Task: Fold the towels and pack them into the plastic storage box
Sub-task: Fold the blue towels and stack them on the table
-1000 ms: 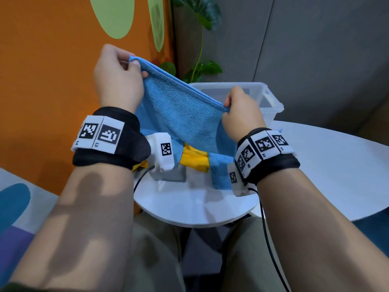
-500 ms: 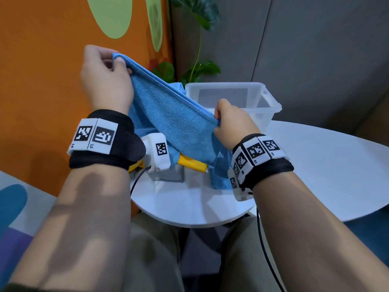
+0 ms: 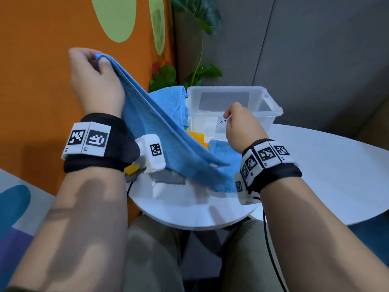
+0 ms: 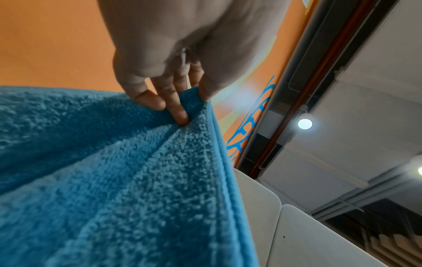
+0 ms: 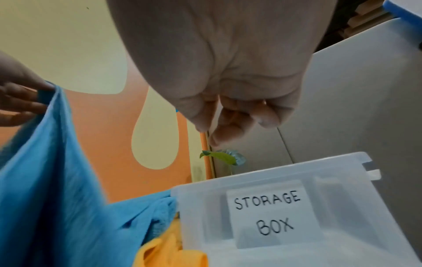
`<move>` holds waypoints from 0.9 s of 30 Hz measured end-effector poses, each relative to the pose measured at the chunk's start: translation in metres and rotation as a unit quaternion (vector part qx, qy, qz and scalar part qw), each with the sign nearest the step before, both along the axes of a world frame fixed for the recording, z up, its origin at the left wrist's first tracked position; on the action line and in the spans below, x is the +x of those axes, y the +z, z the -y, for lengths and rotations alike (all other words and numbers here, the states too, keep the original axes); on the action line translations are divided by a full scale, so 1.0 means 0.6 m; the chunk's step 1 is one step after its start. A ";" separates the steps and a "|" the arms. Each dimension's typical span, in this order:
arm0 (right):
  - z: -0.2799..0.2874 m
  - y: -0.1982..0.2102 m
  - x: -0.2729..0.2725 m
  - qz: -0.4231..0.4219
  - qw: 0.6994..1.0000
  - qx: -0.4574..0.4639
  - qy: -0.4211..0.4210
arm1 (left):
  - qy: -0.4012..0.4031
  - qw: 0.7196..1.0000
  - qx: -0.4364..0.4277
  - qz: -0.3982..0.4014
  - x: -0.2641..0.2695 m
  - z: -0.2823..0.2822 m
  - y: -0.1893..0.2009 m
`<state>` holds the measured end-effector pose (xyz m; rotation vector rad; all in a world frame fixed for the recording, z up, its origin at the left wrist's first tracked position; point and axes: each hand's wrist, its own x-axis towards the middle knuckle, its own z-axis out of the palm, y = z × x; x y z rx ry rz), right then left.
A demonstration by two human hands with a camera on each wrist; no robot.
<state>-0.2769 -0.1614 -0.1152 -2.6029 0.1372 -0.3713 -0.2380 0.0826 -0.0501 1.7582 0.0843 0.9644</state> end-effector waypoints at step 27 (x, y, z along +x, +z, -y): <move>-0.025 0.003 0.006 -0.146 0.987 -0.063 0.005 | -0.098 0.988 0.116 0.026 -0.010 0.027 0.024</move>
